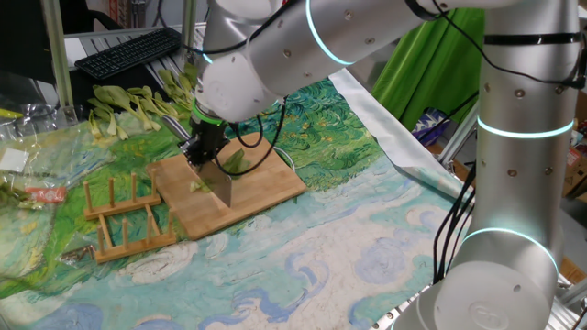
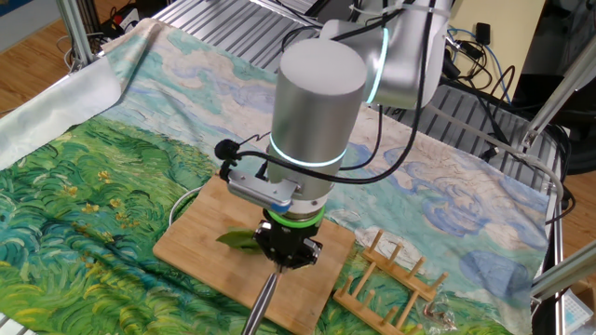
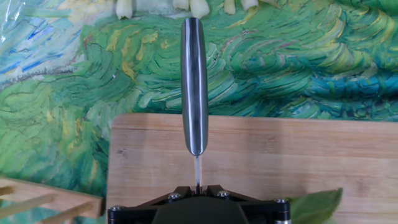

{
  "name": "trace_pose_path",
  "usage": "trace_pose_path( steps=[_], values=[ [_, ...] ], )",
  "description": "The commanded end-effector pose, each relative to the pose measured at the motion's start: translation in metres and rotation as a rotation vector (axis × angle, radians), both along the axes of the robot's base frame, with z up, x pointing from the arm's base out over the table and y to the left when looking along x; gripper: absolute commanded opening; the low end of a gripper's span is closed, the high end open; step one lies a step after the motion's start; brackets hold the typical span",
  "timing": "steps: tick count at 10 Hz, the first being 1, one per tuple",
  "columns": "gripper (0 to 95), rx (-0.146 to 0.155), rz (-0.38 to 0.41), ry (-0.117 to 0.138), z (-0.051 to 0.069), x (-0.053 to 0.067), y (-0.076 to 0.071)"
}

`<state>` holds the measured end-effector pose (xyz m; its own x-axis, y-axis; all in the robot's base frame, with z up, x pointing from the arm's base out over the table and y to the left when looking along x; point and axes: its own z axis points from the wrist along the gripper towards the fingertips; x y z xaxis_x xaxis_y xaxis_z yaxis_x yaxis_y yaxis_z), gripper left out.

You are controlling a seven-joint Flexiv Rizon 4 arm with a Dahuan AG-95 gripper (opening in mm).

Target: Chop the pakchoi

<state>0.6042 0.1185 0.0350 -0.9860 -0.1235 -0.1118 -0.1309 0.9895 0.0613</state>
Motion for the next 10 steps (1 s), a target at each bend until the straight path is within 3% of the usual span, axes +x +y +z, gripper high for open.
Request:
trace_pose_path(
  steps=[1, 10],
  values=[
    [0.0, -0.017, -0.009, -0.015, -0.0054, 0.0011, 0.0016],
    [0.0, -0.013, -0.009, -0.025, -0.0005, -0.0025, 0.0018]
  ],
)
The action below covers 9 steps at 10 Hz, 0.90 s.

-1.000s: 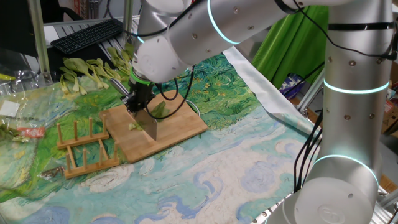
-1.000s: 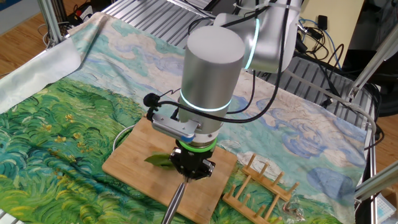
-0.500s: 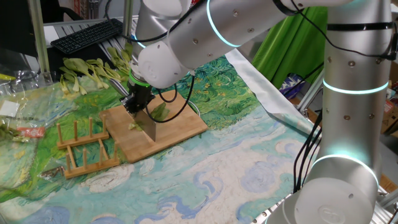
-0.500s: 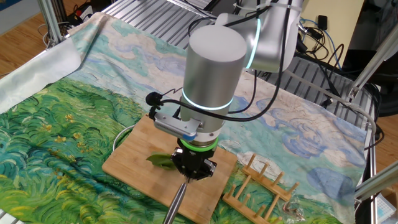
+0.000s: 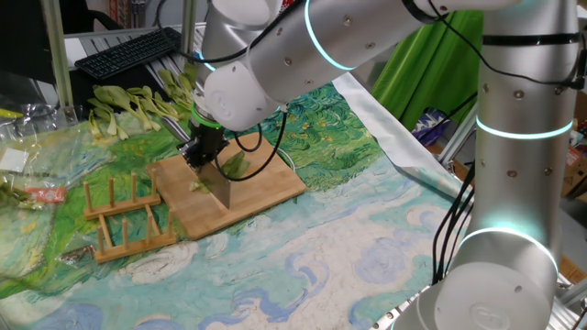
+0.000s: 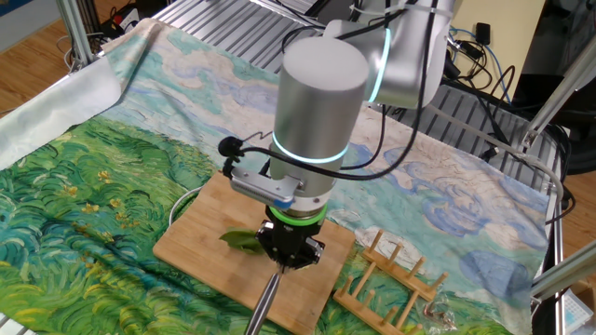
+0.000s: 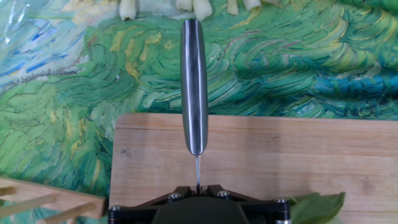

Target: Chop the pakchoi

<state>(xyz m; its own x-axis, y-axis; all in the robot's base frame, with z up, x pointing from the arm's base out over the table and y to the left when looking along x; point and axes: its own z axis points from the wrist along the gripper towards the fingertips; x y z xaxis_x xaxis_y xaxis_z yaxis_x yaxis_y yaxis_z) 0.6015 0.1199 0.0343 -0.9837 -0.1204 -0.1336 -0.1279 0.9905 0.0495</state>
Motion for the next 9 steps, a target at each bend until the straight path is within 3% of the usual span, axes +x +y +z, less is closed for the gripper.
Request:
trace_pose_path(
  steps=[1, 3, 7, 9],
  values=[
    [0.0, -0.001, -0.013, -0.008, -0.003, 0.001, 0.001],
    [0.0, -0.006, -0.025, -0.014, -0.006, 0.004, 0.002],
    [0.0, -0.003, -0.048, -0.028, 0.002, 0.018, 0.012],
    [0.0, -0.012, -0.031, -0.020, 0.002, 0.015, 0.012]
  ],
)
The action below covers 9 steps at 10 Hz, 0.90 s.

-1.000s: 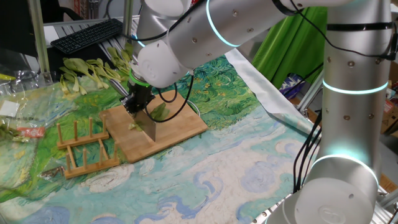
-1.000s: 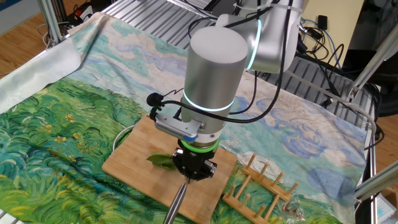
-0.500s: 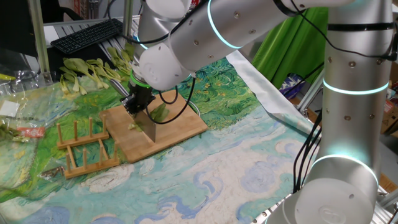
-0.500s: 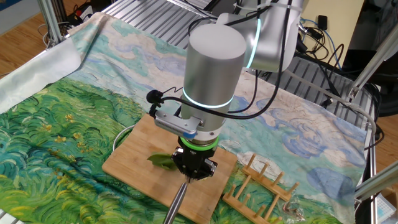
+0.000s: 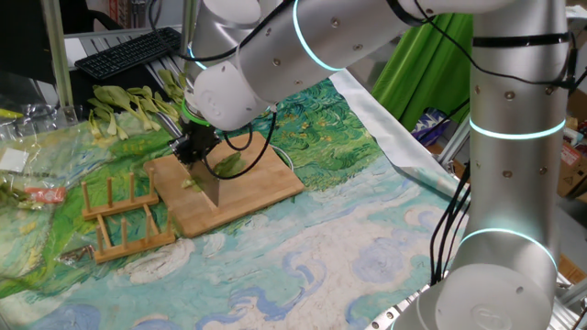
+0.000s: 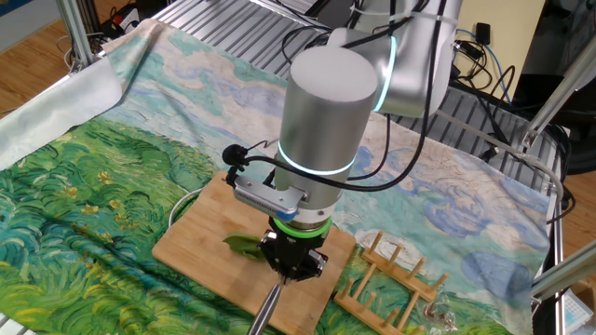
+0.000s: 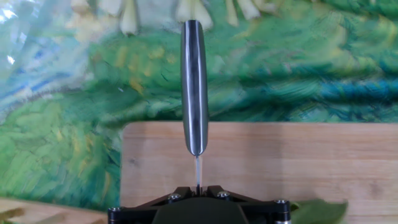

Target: Chop the pakchoi

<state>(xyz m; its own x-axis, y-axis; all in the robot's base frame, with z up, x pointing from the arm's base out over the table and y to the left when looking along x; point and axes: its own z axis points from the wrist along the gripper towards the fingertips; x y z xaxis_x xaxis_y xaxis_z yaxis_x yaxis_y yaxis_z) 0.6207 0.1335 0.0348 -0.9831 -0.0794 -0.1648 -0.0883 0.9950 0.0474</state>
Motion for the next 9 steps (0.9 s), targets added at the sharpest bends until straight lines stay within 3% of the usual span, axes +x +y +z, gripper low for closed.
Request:
trace_pose_path(
  steps=[1, 4, 9],
  values=[
    [0.0, -0.011, 0.013, 0.008, 0.001, -0.006, -0.001],
    [0.0, -0.019, 0.016, 0.006, -0.008, -0.017, 0.000],
    [0.0, -0.029, 0.011, -0.005, -0.012, -0.018, 0.001]
  ],
)
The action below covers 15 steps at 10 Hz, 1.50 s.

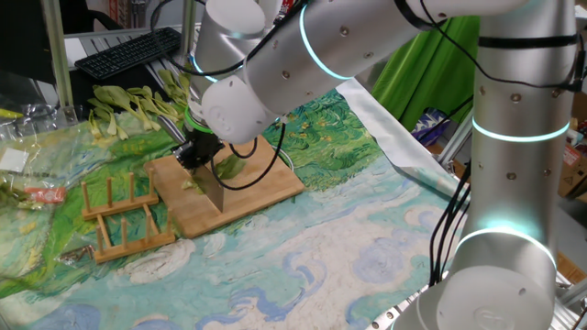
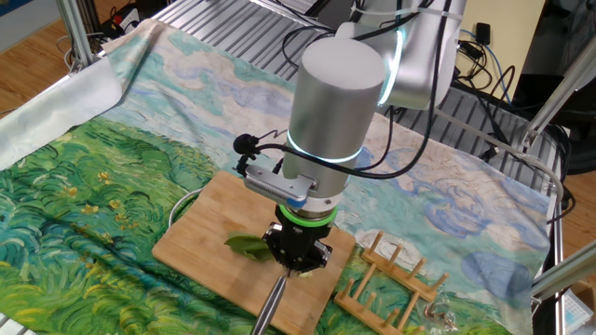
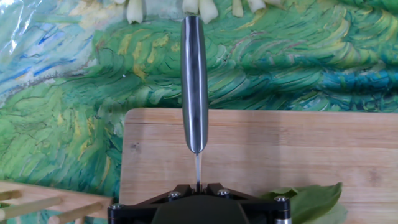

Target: Chop the pakchoi

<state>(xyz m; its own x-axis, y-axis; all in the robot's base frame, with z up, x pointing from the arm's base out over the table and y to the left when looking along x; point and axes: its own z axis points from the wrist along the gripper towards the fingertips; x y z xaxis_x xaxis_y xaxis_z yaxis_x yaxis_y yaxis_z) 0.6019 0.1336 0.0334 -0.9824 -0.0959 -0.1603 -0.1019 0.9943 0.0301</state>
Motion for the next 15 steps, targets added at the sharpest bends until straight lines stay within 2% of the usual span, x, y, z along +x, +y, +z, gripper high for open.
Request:
trace_pose_path(
  steps=[1, 2, 5, 7, 8, 10, 11, 13, 15],
  values=[
    [0.0, -0.016, -0.006, -0.010, -0.011, 0.001, 0.001],
    [0.0, -0.018, -0.006, -0.009, -0.012, 0.001, 0.001],
    [0.0, -0.020, -0.006, 0.039, -0.014, 0.000, 0.001],
    [0.0, -0.024, -0.015, 0.028, -0.017, 0.002, 0.002],
    [0.0, -0.024, -0.012, 0.034, -0.016, 0.002, 0.001],
    [0.0, -0.006, -0.010, 0.038, -0.014, -0.001, -0.001],
    [0.0, 0.004, -0.021, 0.032, -0.017, 0.001, 0.002],
    [0.0, -0.003, -0.020, 0.033, -0.022, 0.001, 0.003],
    [0.0, -0.014, -0.018, 0.041, -0.019, -0.003, 0.003]
  ],
)
